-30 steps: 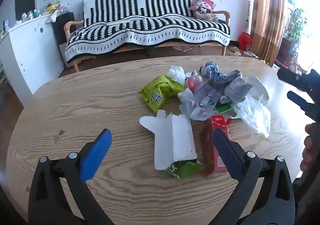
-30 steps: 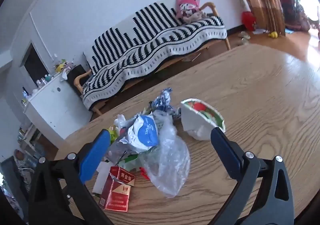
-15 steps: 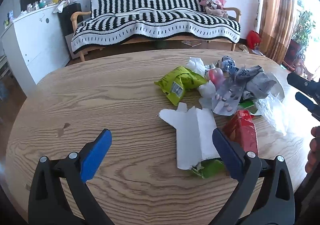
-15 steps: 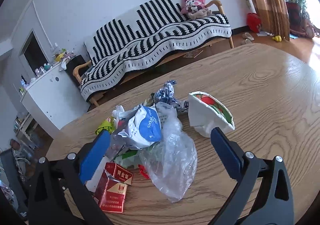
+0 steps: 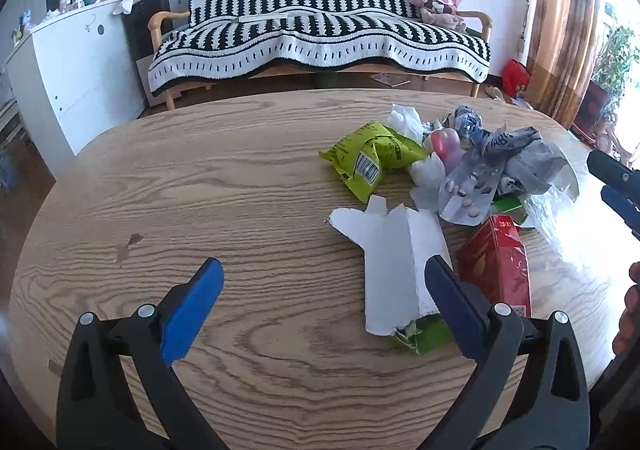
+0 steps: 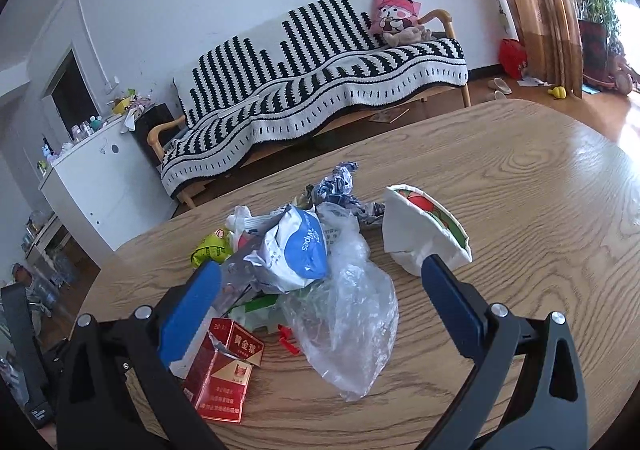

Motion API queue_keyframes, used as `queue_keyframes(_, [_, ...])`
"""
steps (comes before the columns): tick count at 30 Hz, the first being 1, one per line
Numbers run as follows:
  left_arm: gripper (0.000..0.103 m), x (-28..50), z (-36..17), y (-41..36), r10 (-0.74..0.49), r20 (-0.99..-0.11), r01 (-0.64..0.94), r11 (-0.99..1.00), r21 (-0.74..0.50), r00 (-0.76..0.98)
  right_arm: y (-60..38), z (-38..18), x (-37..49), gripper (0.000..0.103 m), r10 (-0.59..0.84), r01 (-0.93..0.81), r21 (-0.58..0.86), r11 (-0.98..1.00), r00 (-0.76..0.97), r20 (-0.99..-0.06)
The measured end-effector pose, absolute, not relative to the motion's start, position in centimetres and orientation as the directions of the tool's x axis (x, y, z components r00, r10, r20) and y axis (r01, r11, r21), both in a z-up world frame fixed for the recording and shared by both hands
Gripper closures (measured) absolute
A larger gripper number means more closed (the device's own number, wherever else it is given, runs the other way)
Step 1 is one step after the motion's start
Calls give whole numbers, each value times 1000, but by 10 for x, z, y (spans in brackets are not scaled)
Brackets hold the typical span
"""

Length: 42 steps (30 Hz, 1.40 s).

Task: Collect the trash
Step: 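Move both grippers toward the trash pile on the table, then grasp the white paper towel with the left gripper while the right gripper grasps the blue-white wrapper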

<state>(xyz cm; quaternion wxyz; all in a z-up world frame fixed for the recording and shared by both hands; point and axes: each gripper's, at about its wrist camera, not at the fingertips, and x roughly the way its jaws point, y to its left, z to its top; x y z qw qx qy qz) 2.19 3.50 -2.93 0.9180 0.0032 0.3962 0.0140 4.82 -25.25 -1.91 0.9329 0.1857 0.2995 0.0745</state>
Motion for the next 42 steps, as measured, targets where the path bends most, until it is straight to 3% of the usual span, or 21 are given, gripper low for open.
queue_keyframes(13, [5,25,-33,34,7,-724,-22,1000,-11,690,-261,-20,49,6,248,-16,379,925,781,-573])
queue_keyframes(20, [5,25,-36,28,-28,-733,29,1000,-12,680,-275,-21,36,6,190,-39,278,960,817,-544])
queue_keyframes(28, [5,39,-34,23,-94,-741,46,995,-86,665,-248,-22,55,6,334,-162,340,927,769,-545])
queue_keyframes(33, [5,50,-44,9,-55,-756,82,997,-1,652,-224,-24,88,6,318,-157,311,937,751,-579])
queue_keyframes(39, [5,51,-53,8,-91,-788,114,993,-26,609,-201,-28,117,6,256,-157,212,965,750,-610])
queue_keyframes(42, [7,49,-53,5,-46,-779,108,994,27,625,-200,-34,120,15,271,-166,221,961,721,-638])
